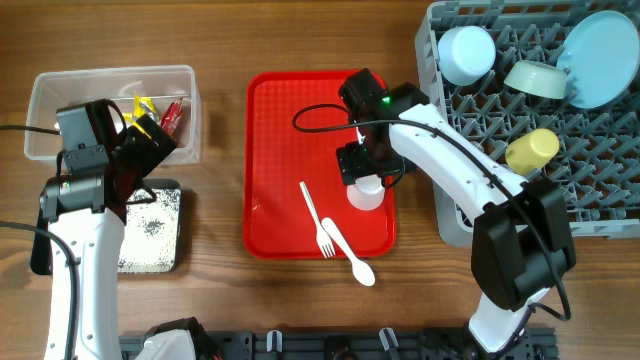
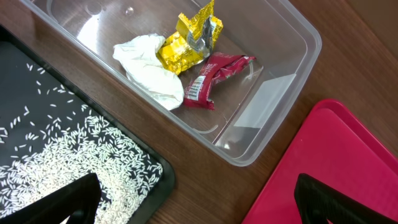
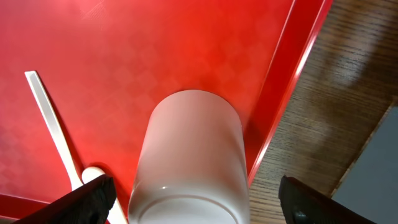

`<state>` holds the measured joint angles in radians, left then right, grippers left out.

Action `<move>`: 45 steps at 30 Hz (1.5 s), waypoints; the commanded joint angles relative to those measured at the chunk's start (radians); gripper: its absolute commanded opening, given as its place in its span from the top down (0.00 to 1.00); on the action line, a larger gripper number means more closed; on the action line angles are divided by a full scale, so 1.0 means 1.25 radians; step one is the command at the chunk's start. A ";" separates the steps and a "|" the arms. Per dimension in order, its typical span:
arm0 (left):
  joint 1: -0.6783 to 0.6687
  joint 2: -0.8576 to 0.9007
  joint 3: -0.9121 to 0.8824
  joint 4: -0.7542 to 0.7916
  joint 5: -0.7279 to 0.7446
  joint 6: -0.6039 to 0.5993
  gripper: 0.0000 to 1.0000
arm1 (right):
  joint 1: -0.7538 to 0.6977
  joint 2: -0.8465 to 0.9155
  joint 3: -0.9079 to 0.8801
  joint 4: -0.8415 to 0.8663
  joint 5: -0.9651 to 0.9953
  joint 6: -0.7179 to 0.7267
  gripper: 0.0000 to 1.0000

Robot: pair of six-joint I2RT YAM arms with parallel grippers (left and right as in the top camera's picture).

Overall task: Sort waste into correct bins and load items into the dishwasher rack
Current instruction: 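Move the right gripper to the white cup and grasp it, then carry the white cup into the rack and release it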

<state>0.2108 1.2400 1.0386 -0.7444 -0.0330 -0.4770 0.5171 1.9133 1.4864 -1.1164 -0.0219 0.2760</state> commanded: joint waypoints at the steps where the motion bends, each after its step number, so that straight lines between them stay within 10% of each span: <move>1: 0.004 0.003 0.012 0.002 -0.011 0.001 0.00 | 0.008 0.012 -0.006 0.005 -0.002 0.011 0.12; 45: 0.004 0.003 0.012 0.002 -0.011 0.001 0.00 | 0.009 -0.179 0.038 -0.112 0.016 0.045 0.30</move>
<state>0.2108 1.2400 1.0386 -0.7444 -0.0330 -0.4770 0.5331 1.8244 1.4925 -1.2366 -0.0250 0.3286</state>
